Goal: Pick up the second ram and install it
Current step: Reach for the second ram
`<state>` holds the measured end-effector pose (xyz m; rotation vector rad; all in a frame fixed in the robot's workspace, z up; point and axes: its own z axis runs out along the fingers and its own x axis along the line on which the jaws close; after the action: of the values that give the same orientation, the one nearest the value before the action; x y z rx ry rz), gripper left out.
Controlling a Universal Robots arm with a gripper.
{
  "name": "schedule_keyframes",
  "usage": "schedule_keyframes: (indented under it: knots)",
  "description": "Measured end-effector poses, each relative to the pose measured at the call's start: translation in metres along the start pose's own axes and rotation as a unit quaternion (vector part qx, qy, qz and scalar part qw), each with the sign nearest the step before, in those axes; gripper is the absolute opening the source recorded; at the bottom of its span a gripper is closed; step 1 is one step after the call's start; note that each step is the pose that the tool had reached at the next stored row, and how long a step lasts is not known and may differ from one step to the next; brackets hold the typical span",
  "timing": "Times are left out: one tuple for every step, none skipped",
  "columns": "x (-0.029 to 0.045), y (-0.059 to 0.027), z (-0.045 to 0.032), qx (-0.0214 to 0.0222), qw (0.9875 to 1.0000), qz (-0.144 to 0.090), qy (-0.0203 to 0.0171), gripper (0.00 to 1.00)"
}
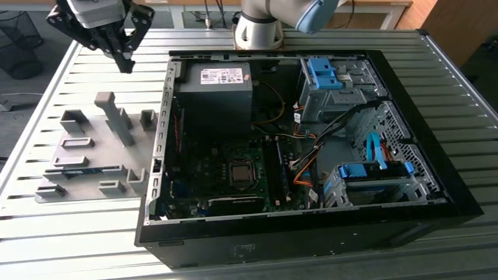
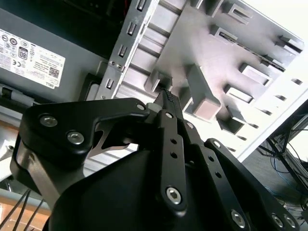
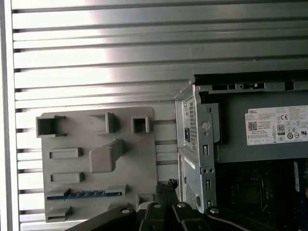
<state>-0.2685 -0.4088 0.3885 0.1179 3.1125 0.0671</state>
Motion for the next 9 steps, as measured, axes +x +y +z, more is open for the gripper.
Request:
schedule_keyframes:
  knots:
    - [0.0033, -0.0003, -0.0001, 0.0000, 1.0000, 0.000, 0.0000, 0.11]
    - [0.0065, -0.0005, -0.0001, 0.0000, 1.0000, 0.000, 0.0000, 0.11]
    - [0.0096, -0.0007, -0.0002, 0.0000, 1.0000, 0.000, 0.0000, 0.11]
    - [0.0127, -0.0010, -0.0002, 0.0000, 1.0000, 0.000, 0.0000, 0.11]
    - [0.0155, -0.0017, -0.0002, 0.0000, 1.0000, 0.000, 0.0000, 0.11]
    - [0.0185, -0.0025, -0.0002, 0.0000, 1.0000, 0.000, 0.0000, 0.11]
    - [0.0215, -0.0034, -0.0001, 0.0000, 1.0000, 0.000, 0.0000, 0.11]
    - [0.0243, -0.0046, -0.0001, 0.0000, 1.0000, 0.000, 0.0000, 0.11]
    - [0.0272, -0.0059, -0.0001, 0.0000, 1.0000, 0.000, 0.0000, 0.11]
